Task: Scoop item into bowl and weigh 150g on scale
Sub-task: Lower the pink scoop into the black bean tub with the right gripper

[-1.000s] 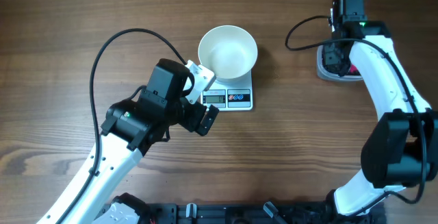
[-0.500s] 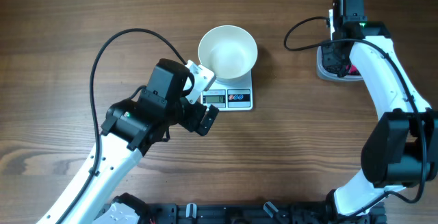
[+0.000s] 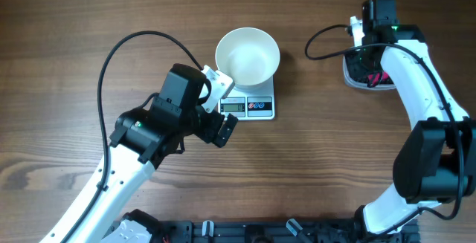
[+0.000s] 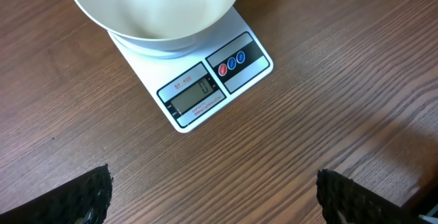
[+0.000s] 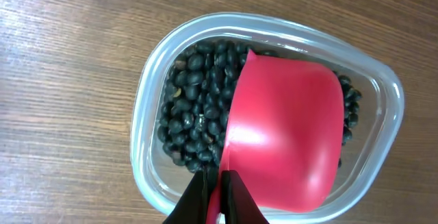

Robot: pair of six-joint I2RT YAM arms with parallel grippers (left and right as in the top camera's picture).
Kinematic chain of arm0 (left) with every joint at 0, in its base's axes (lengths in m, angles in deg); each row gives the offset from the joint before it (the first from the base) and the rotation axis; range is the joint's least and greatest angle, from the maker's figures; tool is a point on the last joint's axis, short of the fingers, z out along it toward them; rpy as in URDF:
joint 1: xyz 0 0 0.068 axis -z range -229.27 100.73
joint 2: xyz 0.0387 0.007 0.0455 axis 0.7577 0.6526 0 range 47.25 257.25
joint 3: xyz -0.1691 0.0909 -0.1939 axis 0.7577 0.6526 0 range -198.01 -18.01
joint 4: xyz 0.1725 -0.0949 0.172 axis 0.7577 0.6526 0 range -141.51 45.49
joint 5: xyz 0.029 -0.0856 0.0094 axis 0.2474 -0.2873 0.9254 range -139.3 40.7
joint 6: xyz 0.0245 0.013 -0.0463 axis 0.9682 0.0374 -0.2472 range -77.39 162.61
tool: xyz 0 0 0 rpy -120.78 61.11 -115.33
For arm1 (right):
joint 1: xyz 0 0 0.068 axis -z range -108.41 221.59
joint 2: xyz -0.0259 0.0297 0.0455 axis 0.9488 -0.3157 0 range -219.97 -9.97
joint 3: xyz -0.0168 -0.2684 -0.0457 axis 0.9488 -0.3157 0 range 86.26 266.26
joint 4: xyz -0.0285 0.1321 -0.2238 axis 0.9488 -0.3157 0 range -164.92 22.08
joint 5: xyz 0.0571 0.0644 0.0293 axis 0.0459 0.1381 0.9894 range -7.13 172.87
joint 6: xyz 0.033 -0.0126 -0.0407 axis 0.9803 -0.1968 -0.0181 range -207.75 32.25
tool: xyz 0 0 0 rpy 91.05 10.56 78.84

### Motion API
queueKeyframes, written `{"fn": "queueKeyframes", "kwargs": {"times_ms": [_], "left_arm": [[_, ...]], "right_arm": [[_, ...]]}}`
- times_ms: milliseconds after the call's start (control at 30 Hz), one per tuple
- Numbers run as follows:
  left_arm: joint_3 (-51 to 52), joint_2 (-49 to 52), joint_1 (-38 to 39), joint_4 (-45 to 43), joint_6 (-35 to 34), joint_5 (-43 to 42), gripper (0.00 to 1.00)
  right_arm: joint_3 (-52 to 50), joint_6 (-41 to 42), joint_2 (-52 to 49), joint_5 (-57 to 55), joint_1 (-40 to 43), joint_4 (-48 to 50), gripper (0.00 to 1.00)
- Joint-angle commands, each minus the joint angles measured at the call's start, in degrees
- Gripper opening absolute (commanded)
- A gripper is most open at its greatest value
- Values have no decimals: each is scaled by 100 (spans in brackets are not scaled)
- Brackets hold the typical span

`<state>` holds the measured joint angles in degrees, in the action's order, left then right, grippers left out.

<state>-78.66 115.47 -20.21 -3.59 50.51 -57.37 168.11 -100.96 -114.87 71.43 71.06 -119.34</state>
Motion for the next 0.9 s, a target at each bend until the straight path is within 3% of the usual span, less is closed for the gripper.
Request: {"fn": "queueKeyframes", "kwargs": {"times_ms": [0,133,367,867], "left_arm": [[-50,-74,-42,-13,90,-87,100],[-50,-74,-42,-13,90,-87,100],[-50,-74,-42,-13,90,-87,100],[-50,-72,-42,-13,90,-87,100]], "right_arm": [[-173,-28,-166,706,-2,-205,4],[-170,59,-166,774,9,-92,4],[-166,911,-164,1362,234,422,4],[-168,400,-166,3198,984,551,4]]}}
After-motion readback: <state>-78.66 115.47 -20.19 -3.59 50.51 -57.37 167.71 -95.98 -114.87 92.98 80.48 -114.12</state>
